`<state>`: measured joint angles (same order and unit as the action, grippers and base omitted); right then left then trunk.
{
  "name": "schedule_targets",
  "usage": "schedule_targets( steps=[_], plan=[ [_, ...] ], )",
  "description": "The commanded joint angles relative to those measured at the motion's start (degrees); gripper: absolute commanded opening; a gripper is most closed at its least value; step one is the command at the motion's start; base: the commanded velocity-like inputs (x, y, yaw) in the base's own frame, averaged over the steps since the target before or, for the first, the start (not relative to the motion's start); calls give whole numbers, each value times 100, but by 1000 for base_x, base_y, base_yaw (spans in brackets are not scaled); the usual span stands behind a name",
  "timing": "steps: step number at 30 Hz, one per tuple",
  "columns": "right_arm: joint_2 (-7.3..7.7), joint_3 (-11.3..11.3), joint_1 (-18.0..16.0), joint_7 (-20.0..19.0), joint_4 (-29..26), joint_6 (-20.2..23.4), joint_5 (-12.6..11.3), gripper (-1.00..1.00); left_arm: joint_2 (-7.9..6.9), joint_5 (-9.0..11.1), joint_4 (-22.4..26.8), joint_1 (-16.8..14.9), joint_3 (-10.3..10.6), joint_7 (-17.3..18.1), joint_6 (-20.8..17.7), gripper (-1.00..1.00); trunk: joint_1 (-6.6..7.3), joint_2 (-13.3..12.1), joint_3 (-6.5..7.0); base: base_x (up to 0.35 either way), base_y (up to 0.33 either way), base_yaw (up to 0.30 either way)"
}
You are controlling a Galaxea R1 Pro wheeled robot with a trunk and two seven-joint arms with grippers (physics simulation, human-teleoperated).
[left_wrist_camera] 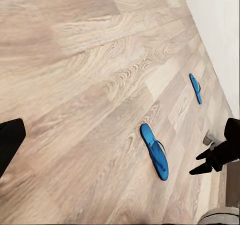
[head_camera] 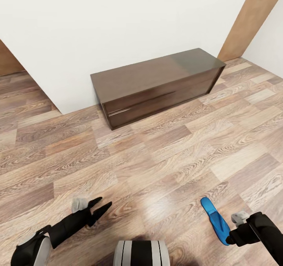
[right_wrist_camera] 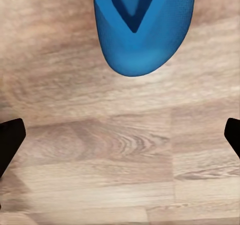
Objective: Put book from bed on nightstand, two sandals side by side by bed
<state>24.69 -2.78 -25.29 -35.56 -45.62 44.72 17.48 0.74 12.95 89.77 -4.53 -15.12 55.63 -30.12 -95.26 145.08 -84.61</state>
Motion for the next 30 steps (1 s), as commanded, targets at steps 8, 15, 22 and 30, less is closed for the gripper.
schedule_targets(
  steps=[8, 15, 22, 30],
  plan=[
    [1, -17, -2, -48, 3, 8, 62, 100, -39, 31, 472, -357, -9, 493, -351, 100, 1, 1, -4, 0, 0, 0],
    [1, -16, -2, -48, 1, 9, 62, 100, -36, 47, 356, -517, -8, 523, -351, 100, 1, 1, -4, 0, 0, 0],
    [-3, -13, -2, -48, -7, 8, 62, 100, 27, 344, 45, -598, 14, 518, -359, 100, 1, 1, -4, 0, 0, 0],
    [-5, -12, -2, -48, -7, 7, 62, 100, 15, 403, 39, -610, 10, 497, -323, 100, -17, 11, -159, 0, 0, 0]
  ],
)
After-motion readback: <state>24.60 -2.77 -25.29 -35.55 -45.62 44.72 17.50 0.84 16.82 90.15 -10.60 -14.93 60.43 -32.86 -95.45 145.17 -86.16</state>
